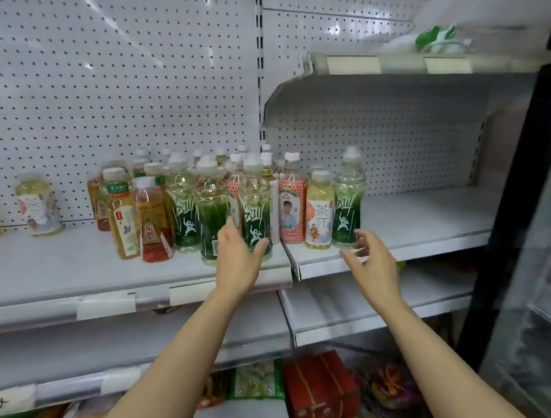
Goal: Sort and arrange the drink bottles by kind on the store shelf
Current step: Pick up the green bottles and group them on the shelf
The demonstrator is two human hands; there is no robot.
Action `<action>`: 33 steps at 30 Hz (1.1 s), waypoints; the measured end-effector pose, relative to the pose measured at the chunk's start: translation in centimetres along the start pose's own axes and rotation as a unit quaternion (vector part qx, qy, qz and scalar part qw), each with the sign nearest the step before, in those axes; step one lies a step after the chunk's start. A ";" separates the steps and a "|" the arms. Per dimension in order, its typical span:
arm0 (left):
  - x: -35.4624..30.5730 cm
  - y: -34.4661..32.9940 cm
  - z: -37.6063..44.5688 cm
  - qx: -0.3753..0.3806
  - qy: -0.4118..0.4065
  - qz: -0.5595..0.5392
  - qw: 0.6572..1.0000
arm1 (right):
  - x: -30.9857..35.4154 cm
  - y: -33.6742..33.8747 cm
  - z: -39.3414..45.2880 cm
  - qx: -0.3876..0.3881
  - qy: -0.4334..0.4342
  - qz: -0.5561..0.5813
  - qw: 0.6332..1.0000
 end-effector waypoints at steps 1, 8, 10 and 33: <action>-0.3 -0.5 0.7 0.007 0.008 -0.008 1.000 | -0.3 -0.1 0.7 -0.010 -0.004 0.002 1.000; 0.6 -4.4 4.7 -0.068 0.039 -0.003 0.997 | -3.6 -1.1 5.7 -0.020 -0.051 0.021 0.998; 0.9 -5.0 5.6 -0.089 0.040 -0.014 0.995 | -4.4 -1.5 7.1 -0.017 -0.049 0.032 0.998; -0.8 -3.8 2.8 -0.227 -0.028 -0.074 0.971 | -2.2 -0.6 8.5 -0.032 0.052 0.208 0.976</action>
Point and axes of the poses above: each hand's wrist, its own z-axis towards the middle knuckle, its own y-axis out of the back of the hand, x = y × z, the point moved 2 cm from there along z, towards the middle knuckle, and after that the axes turned 14 degrees about x, right-handed, at the moved point
